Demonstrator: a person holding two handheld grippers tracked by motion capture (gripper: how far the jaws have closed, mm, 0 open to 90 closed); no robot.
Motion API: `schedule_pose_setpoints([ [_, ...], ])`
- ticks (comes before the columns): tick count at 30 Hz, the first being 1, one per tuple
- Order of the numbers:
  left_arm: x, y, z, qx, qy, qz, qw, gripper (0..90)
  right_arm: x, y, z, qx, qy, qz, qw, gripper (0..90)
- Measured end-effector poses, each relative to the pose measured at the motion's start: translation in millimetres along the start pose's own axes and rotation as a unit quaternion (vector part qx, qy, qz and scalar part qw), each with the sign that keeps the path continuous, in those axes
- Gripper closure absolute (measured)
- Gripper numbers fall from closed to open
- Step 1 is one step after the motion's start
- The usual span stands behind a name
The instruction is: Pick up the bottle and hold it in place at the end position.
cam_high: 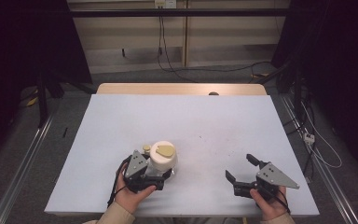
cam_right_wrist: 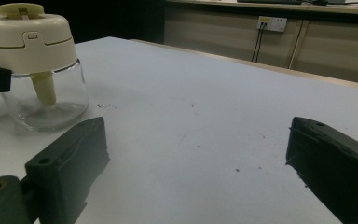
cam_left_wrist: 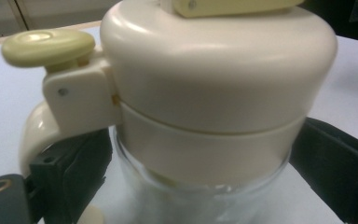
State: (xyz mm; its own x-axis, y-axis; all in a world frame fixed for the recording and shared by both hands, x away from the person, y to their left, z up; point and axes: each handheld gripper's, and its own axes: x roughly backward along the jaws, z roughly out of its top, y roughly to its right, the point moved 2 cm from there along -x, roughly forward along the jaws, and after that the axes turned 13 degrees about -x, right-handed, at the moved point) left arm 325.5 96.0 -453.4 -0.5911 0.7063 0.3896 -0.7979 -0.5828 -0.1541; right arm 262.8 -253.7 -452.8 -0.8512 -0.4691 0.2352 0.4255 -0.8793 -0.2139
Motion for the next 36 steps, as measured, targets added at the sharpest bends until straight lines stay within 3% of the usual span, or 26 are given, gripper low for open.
schedule_pose_setpoints([
  [8,-11.6,3.6,0.8,-0.006,0.0,0.021,0.9998,3.9,0.0,-0.3,-0.1,-0.001,0.0,0.0,1.0,4.9],
  [16,-19.1,5.7,1.7,0.004,0.009,0.042,0.9991,3.7,-0.2,-0.3,-0.1,-0.001,-0.001,0.0,1.0,5.0],
  [19,-21.6,5.6,2.1,0.012,0.009,0.043,0.999,3.6,-0.1,-0.5,0.0,-0.001,0.0,0.0,1.0,5.0],
  [36,-29.7,6.4,5.6,0.01,0.011,0.066,0.9977,4.4,-0.1,-0.1,0.0,-0.001,-0.001,0.001,1.0,5.0],
])
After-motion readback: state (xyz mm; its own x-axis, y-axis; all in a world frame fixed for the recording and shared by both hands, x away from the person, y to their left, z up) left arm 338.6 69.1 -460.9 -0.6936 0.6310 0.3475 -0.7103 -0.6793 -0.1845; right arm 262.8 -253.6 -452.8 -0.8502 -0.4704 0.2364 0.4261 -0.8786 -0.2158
